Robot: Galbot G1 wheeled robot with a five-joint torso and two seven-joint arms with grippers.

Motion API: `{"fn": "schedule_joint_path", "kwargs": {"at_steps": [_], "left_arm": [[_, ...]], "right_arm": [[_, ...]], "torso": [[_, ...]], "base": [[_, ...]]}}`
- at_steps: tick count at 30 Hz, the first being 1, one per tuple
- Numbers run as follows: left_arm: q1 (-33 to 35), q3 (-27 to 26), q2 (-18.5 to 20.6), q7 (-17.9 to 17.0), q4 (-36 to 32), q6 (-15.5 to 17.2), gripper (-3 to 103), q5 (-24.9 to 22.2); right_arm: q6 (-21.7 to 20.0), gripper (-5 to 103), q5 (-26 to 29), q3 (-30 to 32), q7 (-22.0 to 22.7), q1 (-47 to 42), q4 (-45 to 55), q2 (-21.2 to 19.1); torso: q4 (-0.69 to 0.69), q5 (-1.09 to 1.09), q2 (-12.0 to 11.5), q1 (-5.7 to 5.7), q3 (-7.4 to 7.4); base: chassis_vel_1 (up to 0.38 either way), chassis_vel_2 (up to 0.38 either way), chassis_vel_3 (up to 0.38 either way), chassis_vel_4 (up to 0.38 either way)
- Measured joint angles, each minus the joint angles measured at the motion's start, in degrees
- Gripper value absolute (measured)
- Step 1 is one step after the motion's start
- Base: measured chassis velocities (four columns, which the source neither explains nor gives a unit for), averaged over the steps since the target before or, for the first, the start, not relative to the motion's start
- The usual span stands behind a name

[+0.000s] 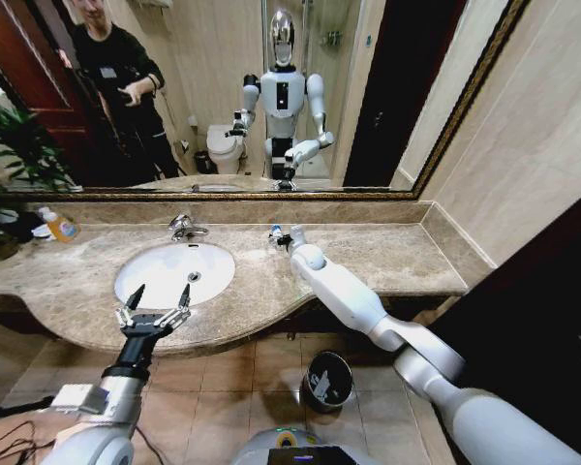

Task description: Pick up the trash from the sink and place it in the trash bin.

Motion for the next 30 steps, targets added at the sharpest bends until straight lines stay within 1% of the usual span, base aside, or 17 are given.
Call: {"fn": "schedule_joint_path", "kwargs": {"at_steps": [4, 8, 9, 11, 13, 14, 16, 19, 20, 23, 24, 26, 27, 29, 30], "left_arm": [[0.0, 0.0, 0.0, 0.0, 0.0, 0.0, 100, 0.0], [0.0, 0.0, 0.0, 0.0, 0.0, 0.0, 100, 0.0], [0.0, 0.0, 0.0, 0.0, 0.0, 0.0, 100, 0.0], [0.0, 0.0, 0.0, 0.0, 0.0, 0.0, 100, 0.0], [0.0, 0.0, 0.0, 0.0, 0.0, 0.0, 100, 0.0], [0.0, 0.0, 0.0, 0.0, 0.0, 0.0, 100, 0.0], [0.0, 0.0, 0.0, 0.0, 0.0, 0.0, 100, 0.0], [0.0, 0.0, 0.0, 0.0, 0.0, 0.0, 100, 0.0], [0.0, 0.0, 0.0, 0.0, 0.0, 0.0, 100, 0.0], [0.0, 0.0, 0.0, 0.0, 0.0, 0.0, 100, 0.0], [0.0, 0.0, 0.0, 0.0, 0.0, 0.0, 100, 0.0], [0.0, 0.0, 0.0, 0.0, 0.0, 0.0, 100, 0.0], [0.0, 0.0, 0.0, 0.0, 0.0, 0.0, 100, 0.0], [0.0, 0.0, 0.0, 0.0, 0.0, 0.0, 100, 0.0], [0.0, 0.0, 0.0, 0.0, 0.0, 0.0, 100, 0.0]], "right_arm": [[0.5, 101, 0.4, -0.4, -0.5, 0.2, -1.6, 0.5], [0.9, 96, 0.4, -0.6, -1.9, 0.3, -3.3, 0.9], [0.9, 96, 0.4, -0.6, -1.9, 0.3, -3.3, 0.9], [1.7, 85, 0.3, -0.4, -2.7, 0.1, -4.4, 1.2], [1.9, 85, 0.2, -0.4, -2.8, 0.1, -4.7, 1.3], [2.2, 74, 0.0, -0.4, -3.2, 0.0, -5.1, 1.4], [2.2, 74, -0.1, -0.3, -3.3, -0.1, -5.3, 1.5], [2.5, 57, -0.3, -0.2, -3.8, -0.1, -6.0, 1.7], [2.5, 57, -0.3, -0.2, -3.8, -0.1, -6.0, 1.7], [2.7, 41, -0.5, -0.1, -4.1, 0.1, -6.7, 1.9], [2.7, 41, -0.5, -0.1, -4.1, 0.1, -6.7, 1.9], [3.0, 33, -0.9, -0.1, -4.2, 0.1, -7.0, 2.0], [3.0, 33, -0.9, -0.1, -4.2, 0.1, -7.0, 2.0], [3.2, 28, -0.9, -0.2, -4.1, 0.1, -7.1, 2.0], [3.2, 28, -1.0, -0.2, -4.1, 0.1, -7.0, 2.0]], "torso": [[-0.01, 0.01, 0.0, 0.00, 0.00], [-0.01, 0.01, 0.0, 0.00, 0.00], [-0.01, 0.01, 0.0, 0.00, 0.00], [-0.01, 0.01, 0.0, 0.00, 0.00], [0.00, 0.02, 0.0, 0.00, 0.00], [0.00, 0.02, 0.0, 0.00, 0.00], [-0.01, 0.01, 0.0, 0.00, 0.00], [0.00, 0.01, 0.0, 0.00, 0.00], [0.00, 0.01, 0.0, 0.00, 0.00], [0.00, 0.02, 0.0, 0.00, 0.00], [0.00, 0.02, 0.0, 0.00, 0.00], [0.00, 0.02, 0.0, 0.00, 0.00], [0.00, 0.02, 0.0, 0.00, 0.00], [0.00, 0.02, 0.0, 0.00, 0.00], [-0.01, 0.02, 0.0, 0.00, 0.00]], "base": [[0.000, 0.000, 0.000, 0.000], [0.000, 0.000, 0.000, 0.000], [0.000, 0.000, 0.000, 0.000], [0.000, 0.000, 0.000, 0.000], [0.000, 0.000, 0.000, 0.000], [0.000, 0.000, 0.000, 0.000], [0.000, 0.000, 0.000, 0.000], [0.000, 0.000, 0.000, 0.000], [0.000, 0.000, 0.000, 0.000], [0.000, 0.000, 0.000, 0.000], [0.000, 0.000, 0.000, 0.000], [0.000, 0.000, 0.000, 0.000], [0.000, 0.000, 0.000, 0.000], [0.000, 0.000, 0.000, 0.000], [0.000, 0.000, 0.000, 0.000]]}}
